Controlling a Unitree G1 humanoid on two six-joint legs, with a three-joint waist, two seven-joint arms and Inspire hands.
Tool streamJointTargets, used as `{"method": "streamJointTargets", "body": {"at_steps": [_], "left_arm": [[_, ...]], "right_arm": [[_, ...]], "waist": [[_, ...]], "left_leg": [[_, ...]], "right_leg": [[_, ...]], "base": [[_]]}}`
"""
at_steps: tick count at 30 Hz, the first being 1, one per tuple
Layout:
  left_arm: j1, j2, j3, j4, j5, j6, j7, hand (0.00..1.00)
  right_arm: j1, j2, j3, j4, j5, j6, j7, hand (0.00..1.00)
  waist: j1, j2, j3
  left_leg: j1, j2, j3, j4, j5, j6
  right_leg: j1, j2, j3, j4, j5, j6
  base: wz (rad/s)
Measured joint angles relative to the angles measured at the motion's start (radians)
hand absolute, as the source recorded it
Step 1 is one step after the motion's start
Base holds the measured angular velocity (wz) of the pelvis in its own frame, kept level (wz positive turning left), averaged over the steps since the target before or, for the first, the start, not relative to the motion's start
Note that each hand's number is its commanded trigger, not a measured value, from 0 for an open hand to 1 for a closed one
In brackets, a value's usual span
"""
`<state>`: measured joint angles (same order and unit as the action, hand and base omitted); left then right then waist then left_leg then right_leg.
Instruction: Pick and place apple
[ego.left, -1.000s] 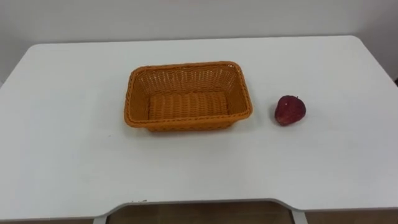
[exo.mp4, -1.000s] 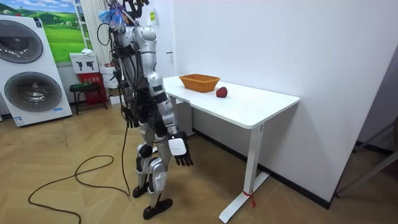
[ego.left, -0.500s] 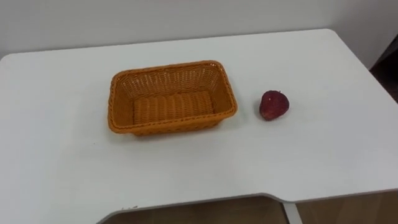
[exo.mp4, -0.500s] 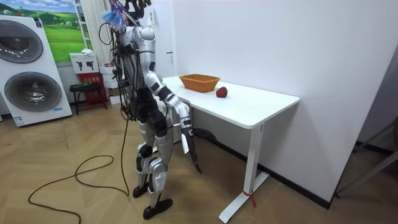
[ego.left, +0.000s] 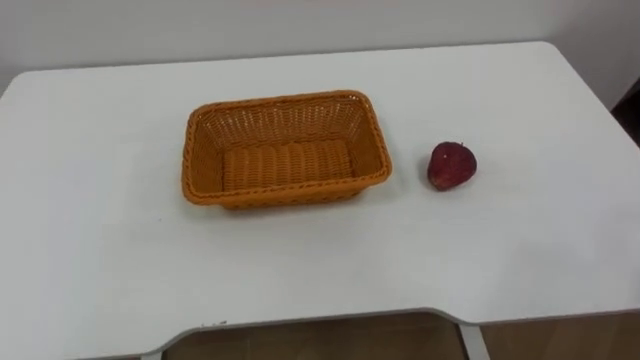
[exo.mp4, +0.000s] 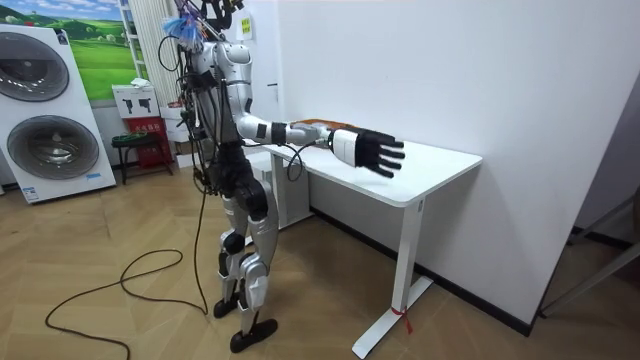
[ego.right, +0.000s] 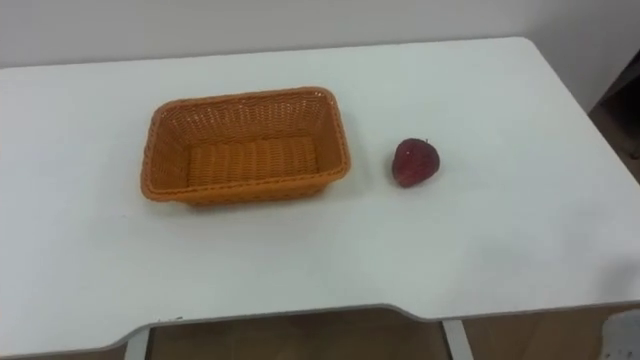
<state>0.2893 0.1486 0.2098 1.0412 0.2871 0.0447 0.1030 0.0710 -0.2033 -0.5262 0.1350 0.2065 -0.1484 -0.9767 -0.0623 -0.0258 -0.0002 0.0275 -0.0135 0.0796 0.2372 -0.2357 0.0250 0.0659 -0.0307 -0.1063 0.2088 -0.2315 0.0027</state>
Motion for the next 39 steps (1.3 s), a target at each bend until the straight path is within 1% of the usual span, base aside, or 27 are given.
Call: {"method": "streamJointTargets", "body": {"at_steps": [1, 4, 5, 8, 9, 11, 13, 16, 20, 23, 27, 31, 34, 36, 39], "left_arm": [[-0.001, 0.0, 0.001, 0.0, 0.001, -0.008, -0.001, 0.0], [0.001, 0.001, 0.001, 0.0, 0.004, -0.01, -0.002, 0.0], [0.001, 0.001, -0.001, 0.0, 0.005, -0.01, -0.003, 0.0], [0.004, 0.001, -0.01, 0.0, 0.013, -0.011, -0.012, 0.0], [0.005, 0.001, -0.01, 0.0, 0.011, -0.012, -0.019, 0.0], [0.011, 0.002, -0.019, 0.0, 0.011, -0.013, -0.027, 0.0], [0.013, 0.003, -0.028, 0.005, 0.011, -0.015, -0.03, 0.0], [0.013, 0.003, -0.028, 0.013, 0.011, -0.016, -0.03, 0.0], [0.018, 0.004, -0.029, 0.019, 0.011, -0.015, -0.03, 0.0], [0.018, 0.007, -0.033, 0.019, 0.011, -0.014, -0.034, 0.0], [0.018, 0.007, -0.039, 0.016, 0.025, -0.015, -0.044, 0.0], [0.015, 0.01, -0.039, 0.014, 0.032, -0.023, -0.048, 0.0], [0.015, 0.012, -0.039, 0.014, 0.032, -0.026, -0.055, 0.0], [0.015, 0.012, -0.039, 0.015, 0.032, -0.029, -0.056, 0.0], [0.014, 0.013, -0.04, 0.015, 0.032, -0.029, -0.058, 0.0]], "right_arm": [[0.0, -0.001, 0.009, -0.001, -0.049, -0.005, 0.004, 0.0], [0.0, -0.005, 0.044, -0.002, -0.12, -0.006, 0.02, 0.0], [0.0, -0.006, 0.053, -0.002, -0.136, -0.006, 0.029, 0.0], [0.013, -0.009, 0.103, -0.009, -0.21, -0.006, 0.098, 0.0], [0.013, -0.009, 0.118, -0.011, -0.227, -0.006, 0.129, 0.0], [0.013, -0.009, 0.14, -0.023, -0.233, -0.005, 0.172, 0.0], [0.014, -0.01, 0.182, -0.049, -0.233, -0.005, 0.222, 0.0], [0.019, -0.01, 0.222, -0.071, -0.233, -0.005, 0.292, 0.0], [0.023, -0.009, 0.247, -0.076, -0.232, -0.004, 0.352, 0.0], [0.032, -0.009, 0.288, -0.076, -0.232, -0.003, 0.392, 0.0], [0.032, -0.009, 0.346, -0.076, -0.232, -0.003, 0.466, 0.0], [0.032, -0.01, 0.378, -0.076, -0.233, -0.003, 0.54, 0.0], [0.031, -0.01, 0.402, -0.074, -0.233, -0.003, 0.594, 0.0], [0.028, -0.01, 0.407, -0.067, -0.233, -0.003, 0.625, 0.0], [0.026, -0.011, 0.407, -0.048, -0.233, -0.003, 0.667, 0.0]], "waist": [[0.014, -0.001, -0.001], [0.031, 0.002, -0.0032], [0.033, 0.0, -0.0024], [0.04, 0.0, -0.0027], [0.041, -0.002, -0.0011], [0.04, -0.002, -0.001], [0.044, -0.004, 0.0], [0.043, -0.005, 0.0004], [0.046, -0.014, 0.0015], [0.046, -0.019, 0.0026], [0.048, -0.016, 0.0008], [0.069, -0.011, -0.0028], [0.075, -0.012, -0.0031], [0.081, -0.012, -0.0029], [0.088, -0.016, 0.0009]], "left_leg": [[0.0, 0.0, 0.0, 0.0, 0.0, 0.0], [0.001, 0.0, 0.0, -0.002, 0.0, 0.0], [0.001, 0.0, 0.0, -0.002, 0.0, 0.0], [0.008, 0.0, -0.001, -0.007, 0.0, 0.0], [0.013, 0.0, -0.002, -0.011, 0.0, 0.0], [0.02, 0.0, -0.002, -0.014, 0.0, 0.0], [0.021, 0.0, -0.002, -0.015, 0.0, 0.0], [0.021, 0.0, -0.003, -0.014, 0.0, 0.0], [0.02, 0.0, -0.004, -0.012, 0.0, 0.0], [0.011, 0.0, -0.009, -0.003, 0.0, 0.0], [0.002, 0.001, -0.009, 0.002, 0.0, -0.001], [0.002, 0.001, -0.008, 0.002, 0.0, -0.001], [0.004, 0.001, -0.012, 0.002, 0.0, 0.0], [0.006, 0.0, -0.014, 0.002, 0.0, 0.0], [0.014, 0.0, -0.023, 0.001, 0.0, -0.001]], "right_leg": [[0.001, 0.0, 0.0, -0.001, 0.0, 0.0], [0.002, 0.0, -0.001, -0.002, 0.001, 0.0], [0.002, 0.0, -0.001, -0.003, 0.001, 0.0], [0.009, 0.0, -0.003, -0.004, 0.001, 0.0], [0.018, 0.0, -0.005, -0.005, 0.001, 0.0], [0.025, 0.0, -0.012, -0.005, 0.001, 0.0], [0.025, -0.001, -0.014, -0.006, 0.001, 0.0], [0.025, -0.001, -0.017, -0.006, 0.001, 0.0], [0.023, -0.002, -0.018, -0.006, 0.001, 0.0], [0.023, -0.002, -0.021, -0.005, 0.001, -0.001], [0.016, -0.001, -0.021, -0.005, 0.003, -0.003], [0.016, -0.001, -0.022, -0.003, 0.003, -0.003], [0.021, -0.002, -0.027, -0.005, 0.003, -0.002], [0.025, -0.003, -0.032, -0.006, 0.003, -0.002], [0.035, -0.003, -0.036, -0.008, 0.003, -0.002]], "base": [[0.0], [0.0], [0.0], [0.0], [0.04], [0.02], [0.0], [0.0], [0.01], [0.03], [0.0], [0.0], [0.04], [0.06], [0.07]]}}
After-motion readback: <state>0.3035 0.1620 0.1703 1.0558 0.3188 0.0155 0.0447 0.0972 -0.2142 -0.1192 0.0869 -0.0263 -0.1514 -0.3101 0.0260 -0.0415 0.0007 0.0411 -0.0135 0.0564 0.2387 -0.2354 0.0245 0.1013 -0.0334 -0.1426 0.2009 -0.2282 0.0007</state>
